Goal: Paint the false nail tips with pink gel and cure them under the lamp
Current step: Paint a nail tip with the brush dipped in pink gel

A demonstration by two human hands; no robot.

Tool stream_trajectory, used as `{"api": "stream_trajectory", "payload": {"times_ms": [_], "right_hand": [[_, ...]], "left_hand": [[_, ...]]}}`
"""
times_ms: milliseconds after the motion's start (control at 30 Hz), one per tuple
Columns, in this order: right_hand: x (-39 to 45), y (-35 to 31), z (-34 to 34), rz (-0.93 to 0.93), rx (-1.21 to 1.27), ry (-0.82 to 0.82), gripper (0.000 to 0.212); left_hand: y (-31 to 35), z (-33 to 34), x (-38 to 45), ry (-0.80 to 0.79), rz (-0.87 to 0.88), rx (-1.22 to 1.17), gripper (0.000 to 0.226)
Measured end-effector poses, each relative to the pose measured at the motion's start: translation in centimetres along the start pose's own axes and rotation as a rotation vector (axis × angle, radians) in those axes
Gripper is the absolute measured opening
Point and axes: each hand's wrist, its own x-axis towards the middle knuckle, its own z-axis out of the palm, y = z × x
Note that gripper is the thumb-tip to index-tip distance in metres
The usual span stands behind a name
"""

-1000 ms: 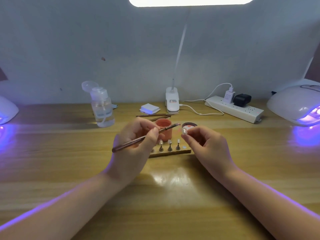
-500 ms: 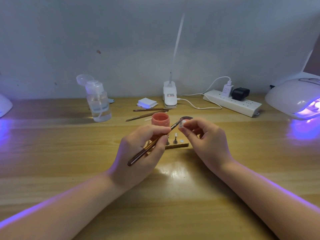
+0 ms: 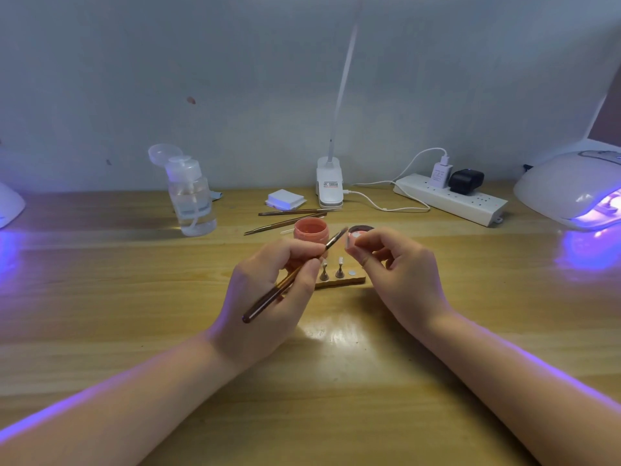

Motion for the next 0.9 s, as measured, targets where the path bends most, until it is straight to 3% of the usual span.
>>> {"api": "stream_trajectory", "payload": {"times_ms": [167,433,600,800,900], "right_hand": [[0.01,0.09,0.02,0.029,0.003,-0.022,0.006],[-0.08,-0.19,-0.12,0.049,0.035,-0.027,0.009],[-0.05,-0.37,-0.16,0.062,0.020,-0.028,0.007],[-0.09,-0.44,-0.16,0.053,-0.008,-0.015,0.011],[-0.09,-0.42,-0.18,0.039,-0.025,-0.020,0.010]], "left_hand": [[-0.10,-0.25,0.05,-0.050,0.001,-0.015,0.023],[0.36,-0.03,-0.01,0.031,-0.026,-0.027,0.021],[0.32,-0.14,0.04,-0.053,0.002,-0.008,0.023],[0.49,0.00,-0.12,0.029,-0.023,0.006,0.018],[0.53,0.07,-0.03,-0.027,-0.041,0.026,0.018]]}}
